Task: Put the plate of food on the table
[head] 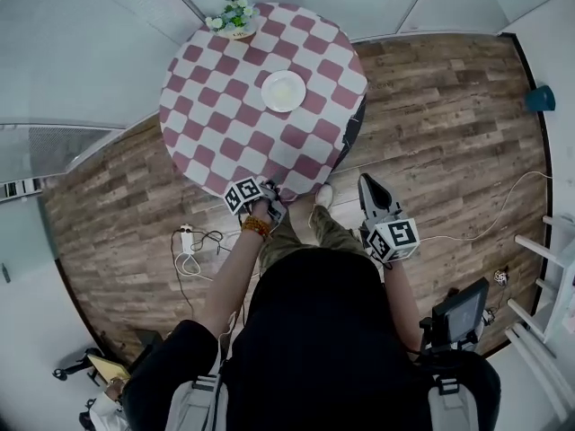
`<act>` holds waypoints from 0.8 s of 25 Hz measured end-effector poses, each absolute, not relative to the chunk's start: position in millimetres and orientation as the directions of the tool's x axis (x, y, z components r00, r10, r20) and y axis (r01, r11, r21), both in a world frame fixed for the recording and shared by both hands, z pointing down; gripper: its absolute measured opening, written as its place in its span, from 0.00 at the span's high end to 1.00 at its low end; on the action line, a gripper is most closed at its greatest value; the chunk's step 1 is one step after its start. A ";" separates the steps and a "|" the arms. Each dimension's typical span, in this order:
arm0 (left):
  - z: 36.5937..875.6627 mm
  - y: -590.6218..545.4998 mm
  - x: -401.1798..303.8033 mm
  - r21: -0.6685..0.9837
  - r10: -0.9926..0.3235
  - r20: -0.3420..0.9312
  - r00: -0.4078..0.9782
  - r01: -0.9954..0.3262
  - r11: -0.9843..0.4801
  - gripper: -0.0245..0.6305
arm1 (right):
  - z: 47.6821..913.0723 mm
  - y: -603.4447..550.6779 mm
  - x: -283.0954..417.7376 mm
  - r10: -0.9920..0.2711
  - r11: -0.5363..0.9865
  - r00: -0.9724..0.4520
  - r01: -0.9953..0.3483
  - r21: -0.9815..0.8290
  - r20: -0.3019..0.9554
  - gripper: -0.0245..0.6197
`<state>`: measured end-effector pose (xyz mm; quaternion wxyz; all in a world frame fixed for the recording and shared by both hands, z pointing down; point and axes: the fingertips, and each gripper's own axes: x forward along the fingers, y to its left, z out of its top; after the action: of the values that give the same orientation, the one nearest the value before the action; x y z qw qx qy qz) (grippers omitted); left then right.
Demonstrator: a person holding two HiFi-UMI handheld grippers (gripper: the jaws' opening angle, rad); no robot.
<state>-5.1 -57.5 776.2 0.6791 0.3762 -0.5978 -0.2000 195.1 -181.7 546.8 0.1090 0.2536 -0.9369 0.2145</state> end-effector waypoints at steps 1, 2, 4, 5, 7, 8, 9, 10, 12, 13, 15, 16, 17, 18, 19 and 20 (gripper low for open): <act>773.2 -44.7 -3.8 0.742 -0.713 0.670 0.207 -0.202 0.639 0.92 | 549.2 -182.9 190.8 -0.414 0.784 -0.851 -0.514 -0.347 0.324 0.95; 770.4 -32.8 -3.4 0.734 -0.706 0.678 0.204 -0.217 0.643 0.92 | 552.5 -183.6 186.5 -0.395 0.790 -0.853 -0.505 -0.347 0.341 0.95; 762.2 -12.5 -4.6 0.724 -0.697 0.689 0.201 -0.246 0.645 0.92 | 560.3 -181.9 177.5 -0.338 0.810 -0.857 -0.475 -0.344 0.389 0.95; 755.7 -4.3 -6.2 0.723 -0.696 0.688 0.204 -0.269 0.636 0.92 | 564.4 -179.4 172.7 -0.301 0.822 -0.859 -0.454 -0.345 0.414 0.95; 737.5 7.6 -11.7 0.728 -0.705 0.678 0.210 -0.327 0.602 0.92 | 573.9 -175.0 164.6 -0.233 0.833 -0.860 -0.418 -0.364 0.454 0.94; 725.5 10.2 -15.9 0.738 -0.722 0.662 0.202 -0.341 0.582 0.92 | 579.2 -175.1 161.5 -0.211 0.827 -0.857 -0.413 -0.382 0.471 0.94; 710.9 8.8 -20.0 0.760 -0.751 0.633 0.188 -0.340 0.555 0.92 | 585.2 -176.8 158.8 -0.194 0.814 -0.849 -0.419 -0.402 0.491 0.95; 694.3 3.3 -23.2 0.788 -0.788 0.590 0.174 -0.333 0.517 0.92 | 592.7 -179.1 156.4 -0.178 0.798 -0.834 -0.432 -0.419 0.522 0.95; 661.4 -14.5 -27.6 0.827 -0.848 0.508 0.149 -0.361 0.431 0.92 | 611.9 -179.6 151.9 -0.127 0.773 -0.779 -0.466 -0.431 0.614 0.95; 647.0 -24.1 -30.2 0.823 -0.864 0.483 0.139 -0.410 0.394 0.92 | 621.0 -175.9 148.8 -0.083 0.773 -0.745 -0.467 -0.429 0.662 0.95; 621.3 -43.1 -36.6 0.763 -0.877 0.463 0.126 -0.560 0.323 0.92 | 628.6 -163.4 137.3 0.015 0.802 -0.700 -0.417 -0.427 0.714 0.95; 606.0 -53.7 -39.2 0.711 -0.883 0.454 0.121 -0.646 0.278 0.92 | 625.2 -158.3 129.0 0.047 0.823 -0.698 -0.378 -0.424 0.714 0.94; 588.7 -64.0 -41.4 0.642 -0.890 0.442 0.112 -0.732 0.227 0.92 | 617.1 -155.8 119.5 0.060 0.844 -0.711 -0.339 -0.416 0.701 0.95; 570.4 -73.0 -43.4 0.553 -0.899 0.426 0.097 -0.815 0.174 0.92 | 604.9 -155.4 109.1 0.058 0.863 -0.736 -0.302 -0.405 0.674 0.94; 551.9 -80.0 -44.4 0.448 -0.911 0.405 0.082 -0.886 0.119 0.92 | 589.2 -156.1 98.4 0.047 0.883 -0.769 -0.266 -0.386 0.637 0.94; 534.4 -85.0 -43.9 0.337 -0.923 0.379 0.068 -0.939 0.069 0.92 | 571.3 -157.0 88.1 0.030 0.906 -0.805 -0.228 -0.355 0.593 0.95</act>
<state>-43.9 -85.0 534.4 0.2627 0.6819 -0.6824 0.0153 88.1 -157.0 571.3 0.3076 0.0535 -0.9266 0.2095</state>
